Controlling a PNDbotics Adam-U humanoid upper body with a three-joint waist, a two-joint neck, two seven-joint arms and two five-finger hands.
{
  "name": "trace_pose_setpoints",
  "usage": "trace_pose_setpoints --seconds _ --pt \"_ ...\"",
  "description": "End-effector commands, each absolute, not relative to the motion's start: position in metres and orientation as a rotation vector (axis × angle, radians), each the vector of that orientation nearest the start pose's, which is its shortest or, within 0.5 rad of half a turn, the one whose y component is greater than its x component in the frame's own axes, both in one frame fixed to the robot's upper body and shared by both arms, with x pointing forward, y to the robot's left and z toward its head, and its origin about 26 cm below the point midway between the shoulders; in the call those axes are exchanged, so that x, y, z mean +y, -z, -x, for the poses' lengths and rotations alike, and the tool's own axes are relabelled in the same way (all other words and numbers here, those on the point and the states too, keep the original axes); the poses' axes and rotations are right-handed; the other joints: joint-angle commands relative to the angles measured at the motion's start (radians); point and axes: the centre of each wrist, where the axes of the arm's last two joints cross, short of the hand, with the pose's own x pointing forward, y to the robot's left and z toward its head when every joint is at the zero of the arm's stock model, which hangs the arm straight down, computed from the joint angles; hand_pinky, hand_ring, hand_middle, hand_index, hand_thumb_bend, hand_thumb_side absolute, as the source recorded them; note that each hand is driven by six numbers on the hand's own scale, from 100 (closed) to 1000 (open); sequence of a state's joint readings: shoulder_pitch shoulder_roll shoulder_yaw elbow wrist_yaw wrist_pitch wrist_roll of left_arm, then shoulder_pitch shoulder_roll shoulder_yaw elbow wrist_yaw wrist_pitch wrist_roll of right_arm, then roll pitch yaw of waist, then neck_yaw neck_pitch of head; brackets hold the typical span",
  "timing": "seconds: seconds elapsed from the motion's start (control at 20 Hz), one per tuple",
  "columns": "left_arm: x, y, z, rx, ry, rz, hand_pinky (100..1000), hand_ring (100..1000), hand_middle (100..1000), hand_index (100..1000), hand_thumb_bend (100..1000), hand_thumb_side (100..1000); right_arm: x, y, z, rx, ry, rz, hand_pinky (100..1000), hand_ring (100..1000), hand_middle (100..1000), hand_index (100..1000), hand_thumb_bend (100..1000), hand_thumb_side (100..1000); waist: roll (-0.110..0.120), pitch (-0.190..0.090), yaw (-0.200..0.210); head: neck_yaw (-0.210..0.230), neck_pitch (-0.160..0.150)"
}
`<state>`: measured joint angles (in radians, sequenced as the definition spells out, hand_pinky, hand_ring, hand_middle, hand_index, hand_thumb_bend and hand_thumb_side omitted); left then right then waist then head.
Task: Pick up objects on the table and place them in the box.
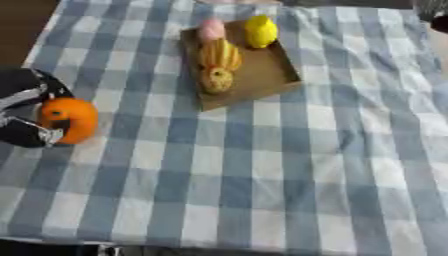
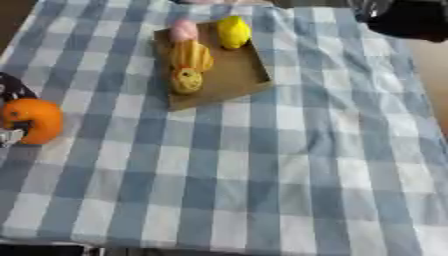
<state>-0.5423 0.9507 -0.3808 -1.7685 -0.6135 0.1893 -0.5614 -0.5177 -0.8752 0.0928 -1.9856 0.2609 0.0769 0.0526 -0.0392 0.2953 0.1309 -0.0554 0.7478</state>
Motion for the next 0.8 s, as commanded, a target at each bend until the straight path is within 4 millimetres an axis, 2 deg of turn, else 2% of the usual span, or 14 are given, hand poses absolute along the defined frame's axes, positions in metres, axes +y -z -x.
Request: trace_pose_setpoints --seconds 0.05,0.25,0.4,0.5,0.55,0.6,0.8 --pt "0.294 -0.267 -0.326 -1.279 1.635 -1.033 757 668 565 500 100 309 -0.293 -0.317 -0.294 -2.198 -1.082 0.927 746 734 742 837 100 279 0.005 -0.023 0.000 -0.006 -0.001" --pt "0.274 -0.301 -0.317 -1.467 1.569 -1.071 740 647 559 492 100 314 -0.292 -0.319 -0.294 -2.214 -1.077 0.920 745 732 741 836 100 277 0.010 -0.026 -0.010 -0.017 0.002" --pt "0.259 -0.322 -0.318 -1.600 1.521 -1.059 739 640 560 491 100 311 -0.290 -0.323 -0.294 -2.232 -1.081 0.911 745 732 741 836 100 278 0.015 -0.023 -0.024 -0.015 0.002" --pt "0.249 -0.332 -0.324 -1.663 1.503 -1.041 741 639 562 494 100 310 -0.289 -0.326 -0.294 -2.243 -1.084 0.907 745 732 741 835 100 278 0.017 -0.019 -0.034 -0.008 0.000" --pt "0.245 -0.336 -0.329 -1.686 1.494 -1.032 741 638 563 497 100 359 -0.288 -0.327 -0.294 -2.248 -1.086 0.906 745 732 741 835 100 277 0.018 -0.016 -0.039 -0.002 -0.002" --pt "0.241 -0.339 -0.334 -1.704 1.485 -1.024 740 637 563 497 100 310 -0.288 -0.328 -0.294 -2.253 -1.087 0.904 745 732 741 835 100 280 0.020 -0.013 -0.044 0.004 -0.004" --pt "0.226 -0.344 -0.360 -1.737 1.466 -0.991 744 641 567 502 100 309 -0.283 -0.334 -0.293 -2.280 -1.091 0.891 745 731 740 835 100 285 0.026 0.003 -0.071 0.029 -0.016"
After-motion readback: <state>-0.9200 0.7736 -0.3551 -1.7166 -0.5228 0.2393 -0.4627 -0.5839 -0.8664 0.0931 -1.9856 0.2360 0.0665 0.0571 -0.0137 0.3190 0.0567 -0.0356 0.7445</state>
